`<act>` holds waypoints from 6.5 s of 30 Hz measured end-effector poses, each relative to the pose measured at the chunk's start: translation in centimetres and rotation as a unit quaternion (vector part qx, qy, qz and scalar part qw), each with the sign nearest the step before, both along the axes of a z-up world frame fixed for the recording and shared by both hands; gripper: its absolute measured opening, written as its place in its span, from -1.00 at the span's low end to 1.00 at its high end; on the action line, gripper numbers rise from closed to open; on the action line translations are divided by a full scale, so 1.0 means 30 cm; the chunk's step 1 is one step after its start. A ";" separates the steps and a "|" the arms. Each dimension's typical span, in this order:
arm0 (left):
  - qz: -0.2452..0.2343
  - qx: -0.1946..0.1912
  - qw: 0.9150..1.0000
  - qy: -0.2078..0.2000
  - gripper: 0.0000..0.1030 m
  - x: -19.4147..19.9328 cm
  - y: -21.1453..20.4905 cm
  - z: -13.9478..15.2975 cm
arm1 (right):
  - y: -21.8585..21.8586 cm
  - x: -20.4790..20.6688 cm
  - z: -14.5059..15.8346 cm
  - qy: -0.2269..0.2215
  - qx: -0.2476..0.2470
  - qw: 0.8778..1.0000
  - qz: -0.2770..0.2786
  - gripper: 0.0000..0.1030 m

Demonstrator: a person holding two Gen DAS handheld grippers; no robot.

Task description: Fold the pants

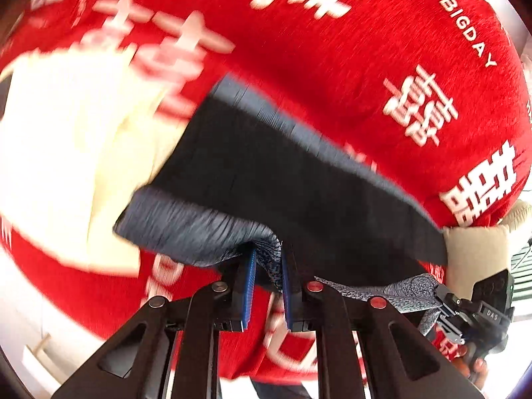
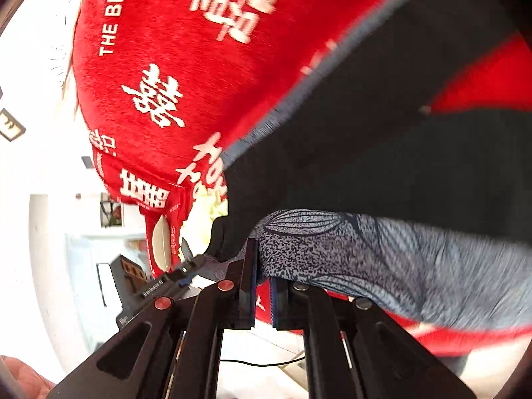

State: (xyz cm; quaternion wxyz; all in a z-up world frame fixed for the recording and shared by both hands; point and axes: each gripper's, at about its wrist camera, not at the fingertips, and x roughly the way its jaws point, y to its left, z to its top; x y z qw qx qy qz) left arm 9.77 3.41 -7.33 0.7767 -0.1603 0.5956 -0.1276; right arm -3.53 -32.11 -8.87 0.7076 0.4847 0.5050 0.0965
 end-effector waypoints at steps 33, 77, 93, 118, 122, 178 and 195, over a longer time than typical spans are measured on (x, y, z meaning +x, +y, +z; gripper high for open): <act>-0.137 0.179 0.974 -0.008 0.52 0.139 -0.673 -0.178 | -0.301 0.524 -0.086 0.038 -0.163 0.980 0.108 0.56; -0.315 0.024 0.948 0.032 -0.71 -0.291 -1.287 -0.083 | -0.637 -0.655 0.024 0.043 -0.079 0.987 -0.130 -0.94; -0.261 0.075 0.962 -0.035 -0.71 0.125 -1.726 -0.057 | -1.400 0.113 0.116 0.011 -0.167 0.984 -0.060 -0.94; -0.231 0.252 0.940 0.007 -0.70 0.035 -1.612 -0.370 | -1.360 0.337 -0.111 0.085 -0.300 0.948 0.062 -0.33; -0.222 0.250 0.942 0.013 -0.70 0.059 -1.613 -0.365 | -1.318 0.372 -0.282 0.135 -0.337 0.926 0.108 -0.40; -0.134 0.235 0.963 -0.019 -0.70 0.639 -0.300 -0.404 | 0.053 0.888 -0.307 -0.072 -0.331 0.858 0.387 0.19; -0.111 0.220 0.969 -0.030 -0.70 0.671 -0.289 -0.505 | 0.302 1.024 -0.435 -0.039 -0.378 0.785 0.489 -0.85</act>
